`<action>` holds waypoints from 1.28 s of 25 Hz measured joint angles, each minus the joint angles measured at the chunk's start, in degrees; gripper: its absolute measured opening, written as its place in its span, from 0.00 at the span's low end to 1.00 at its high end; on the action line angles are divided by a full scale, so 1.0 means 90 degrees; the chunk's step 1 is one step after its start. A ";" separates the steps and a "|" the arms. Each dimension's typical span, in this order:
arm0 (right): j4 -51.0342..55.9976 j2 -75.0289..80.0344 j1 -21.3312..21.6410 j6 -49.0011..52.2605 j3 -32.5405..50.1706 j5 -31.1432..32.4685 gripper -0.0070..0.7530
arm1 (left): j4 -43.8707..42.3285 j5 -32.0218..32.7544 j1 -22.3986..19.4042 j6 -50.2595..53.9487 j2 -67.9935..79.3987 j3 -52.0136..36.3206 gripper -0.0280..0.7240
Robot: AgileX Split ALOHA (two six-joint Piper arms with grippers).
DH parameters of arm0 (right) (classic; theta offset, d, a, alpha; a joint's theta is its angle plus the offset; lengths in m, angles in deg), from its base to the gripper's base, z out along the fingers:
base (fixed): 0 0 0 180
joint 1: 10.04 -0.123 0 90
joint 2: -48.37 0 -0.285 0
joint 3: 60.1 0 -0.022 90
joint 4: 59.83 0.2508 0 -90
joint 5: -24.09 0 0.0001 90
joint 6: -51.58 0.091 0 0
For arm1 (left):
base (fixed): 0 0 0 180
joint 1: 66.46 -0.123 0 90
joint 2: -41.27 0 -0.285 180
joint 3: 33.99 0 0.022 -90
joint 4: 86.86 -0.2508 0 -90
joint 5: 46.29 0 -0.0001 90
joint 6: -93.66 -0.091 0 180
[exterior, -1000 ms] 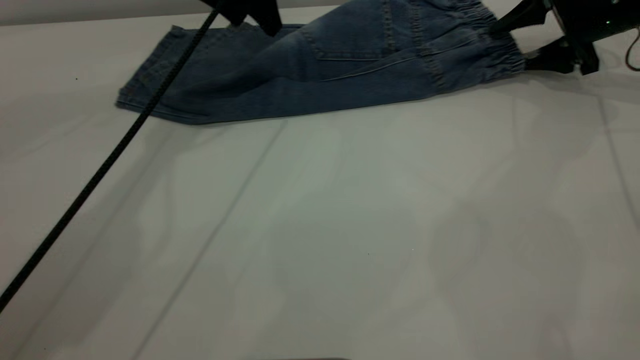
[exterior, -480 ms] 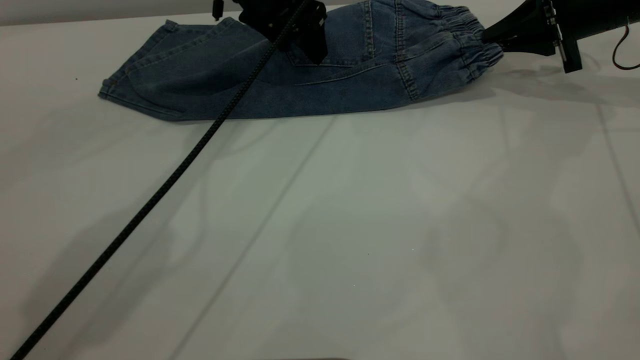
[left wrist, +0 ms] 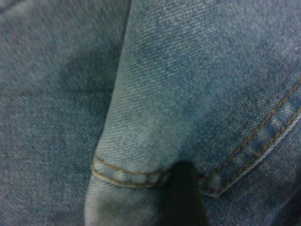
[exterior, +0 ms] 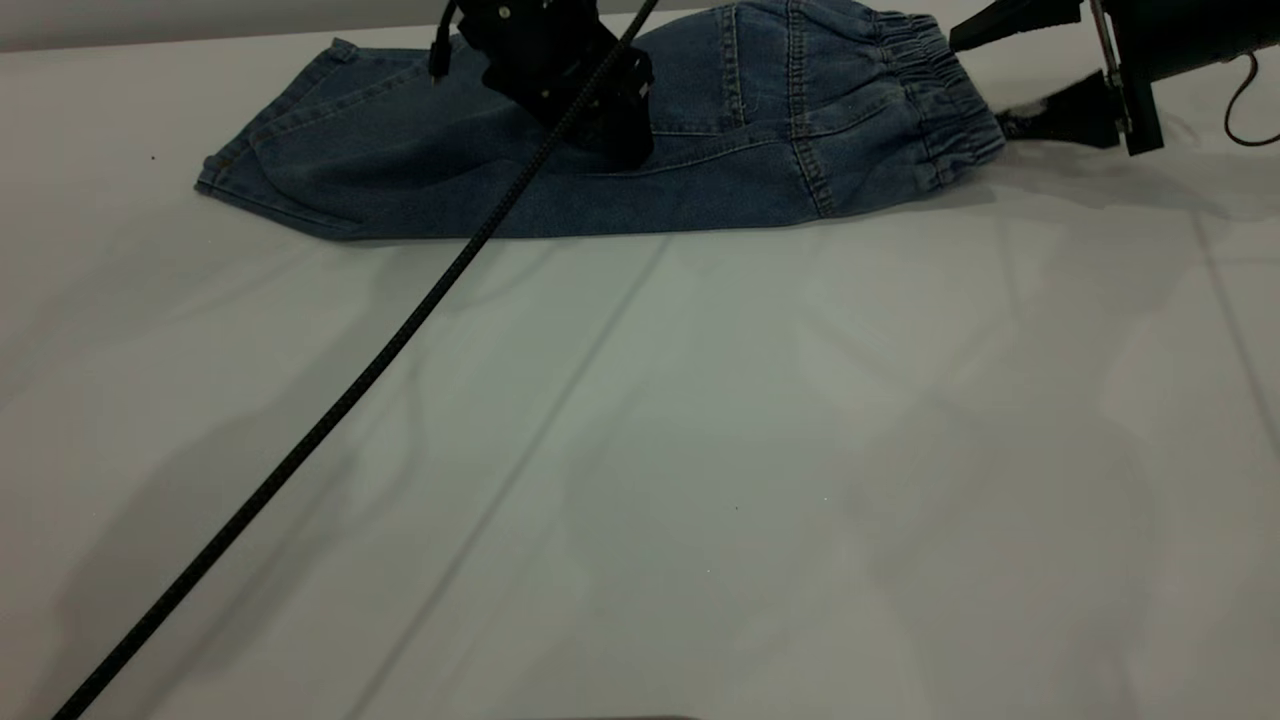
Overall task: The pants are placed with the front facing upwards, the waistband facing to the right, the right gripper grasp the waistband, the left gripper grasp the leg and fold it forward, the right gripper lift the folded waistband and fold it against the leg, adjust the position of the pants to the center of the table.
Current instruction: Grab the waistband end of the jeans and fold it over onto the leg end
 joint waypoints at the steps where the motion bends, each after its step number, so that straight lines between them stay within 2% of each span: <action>1: -0.0119 0.0000 0.0016 0.0166 0.0000 -0.0013 0.76 | -0.0012 -0.0001 0.0000 0.0034 0.0005 0.0000 0.77; 7: -0.1457 0.0000 0.0276 0.1417 -0.0097 0.0080 0.78 | -0.0045 -0.0001 0.0000 0.0114 0.0005 0.0000 0.77; 11: -0.1745 0.0000 0.0178 0.1627 -0.0120 0.0257 0.77 | -0.0051 -0.0001 0.0000 0.0114 0.0005 0.0000 0.77; 17: -0.1288 0.0000 -0.0272 0.1294 -0.0120 -0.0274 0.77 | -0.0051 0.0001 0.0000 0.0114 0.0005 0.0000 0.77; 21: -0.0698 0.0000 -0.0343 0.0803 -0.0120 -0.0684 0.77 | -0.0051 0.0022 0.0000 0.0120 0.0005 0.0000 0.77; 25: 0.0185 0.0000 -0.0343 0.0135 -0.0120 -0.0782 0.76 | -0.0051 0.0022 0.0000 0.0120 0.0005 0.0000 0.77; 27: 0.0350 0.0000 -0.0343 -0.0027 -0.0120 -0.0756 0.71 | -0.0051 0.0024 0.0000 0.0120 0.0005 0.0000 0.77; 29: 0.0357 0.0000 -0.0372 -0.0113 -0.0120 -0.0671 0.61 | -0.0051 0.0024 0.0000 0.0120 0.0005 0.0000 0.77; 32: 0.0357 0.0000 -0.0483 -0.0286 -0.0120 -0.0459 0.39 | -0.0051 0.0036 0.0000 0.0124 0.0005 0.0000 0.77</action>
